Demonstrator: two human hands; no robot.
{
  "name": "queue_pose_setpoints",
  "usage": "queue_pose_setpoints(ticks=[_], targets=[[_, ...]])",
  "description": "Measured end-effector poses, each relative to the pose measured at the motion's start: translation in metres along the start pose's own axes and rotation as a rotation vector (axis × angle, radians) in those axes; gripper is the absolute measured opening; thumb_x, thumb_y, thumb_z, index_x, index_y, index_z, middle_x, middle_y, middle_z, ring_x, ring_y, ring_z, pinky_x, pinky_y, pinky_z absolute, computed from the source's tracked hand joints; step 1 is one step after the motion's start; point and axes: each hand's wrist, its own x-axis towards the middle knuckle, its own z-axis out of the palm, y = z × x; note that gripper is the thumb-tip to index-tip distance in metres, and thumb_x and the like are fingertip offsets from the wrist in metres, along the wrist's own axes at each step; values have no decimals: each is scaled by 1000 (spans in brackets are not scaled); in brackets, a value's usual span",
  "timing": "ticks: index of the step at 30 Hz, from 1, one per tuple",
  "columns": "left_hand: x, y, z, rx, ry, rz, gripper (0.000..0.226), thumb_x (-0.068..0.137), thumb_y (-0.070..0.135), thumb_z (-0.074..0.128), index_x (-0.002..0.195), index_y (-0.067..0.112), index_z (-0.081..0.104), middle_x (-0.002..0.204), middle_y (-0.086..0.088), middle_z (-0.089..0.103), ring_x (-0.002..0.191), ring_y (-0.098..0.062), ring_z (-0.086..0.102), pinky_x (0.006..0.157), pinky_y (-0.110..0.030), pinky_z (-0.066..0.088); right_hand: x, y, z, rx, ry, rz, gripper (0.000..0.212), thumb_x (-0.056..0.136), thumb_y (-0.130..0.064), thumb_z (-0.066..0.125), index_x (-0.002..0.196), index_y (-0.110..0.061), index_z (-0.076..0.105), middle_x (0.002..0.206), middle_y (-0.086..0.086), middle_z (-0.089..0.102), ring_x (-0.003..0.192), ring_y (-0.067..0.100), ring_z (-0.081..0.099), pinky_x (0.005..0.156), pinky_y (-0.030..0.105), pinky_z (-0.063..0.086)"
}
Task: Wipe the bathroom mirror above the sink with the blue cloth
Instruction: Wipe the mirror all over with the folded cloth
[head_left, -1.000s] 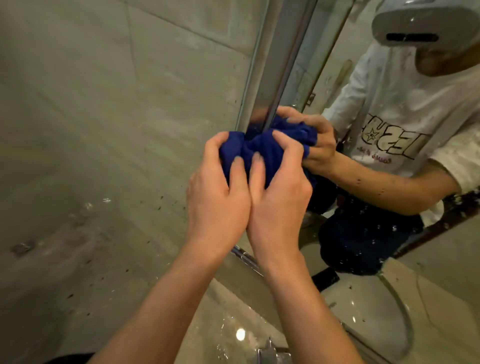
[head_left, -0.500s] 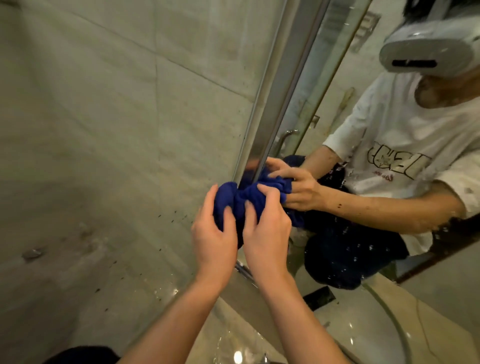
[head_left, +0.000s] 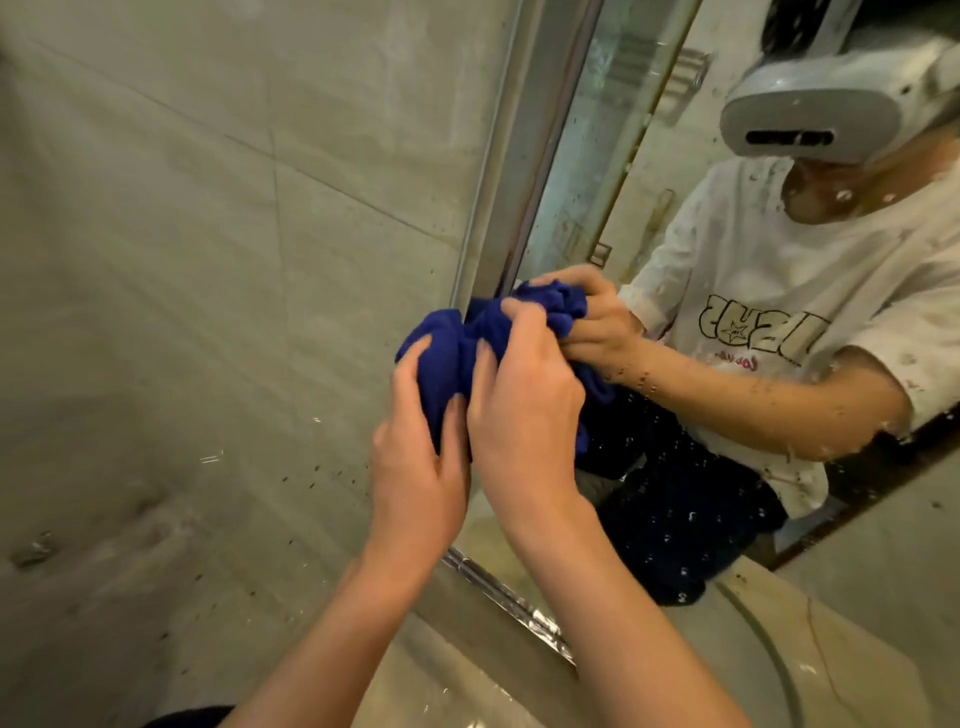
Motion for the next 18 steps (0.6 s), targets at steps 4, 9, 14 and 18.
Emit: queue_pose_setpoints(ticks=[4,9,14,18], targets=[[-28,-32,3,139,-28,-132,48,95,4,55,142,16,49,121,-5,68,101,-18,65,83,-4,36,-75,-26,37,-154,32,-3,22,90,-17,54,110,-6,54,97,15,66,87,38,64,65,40,47],[-13,-32,-4,164,-63,-293,39,91,3,57,128,14,63,119,-7,70,110,-27,63,88,-17,35,-63,-16,35,-192,-111,115,16,96,-19,51,110,-11,48,108,11,63,99,37,59,69,38,32],[12,9,-3,102,19,-186,39,92,5,58,130,14,63,120,-3,66,107,-10,57,90,-8,31,-31,-45,0,-153,-7,14,16,95,-18,51,108,-10,48,103,13,63,94,37,60,70,41,39],[37,46,5,30,137,-48,38,95,8,56,132,17,61,113,9,61,101,-1,54,89,-8,39,5,-51,-21,-97,170,-91,19,96,-20,51,111,-9,48,104,9,61,89,31,60,72,41,45]])
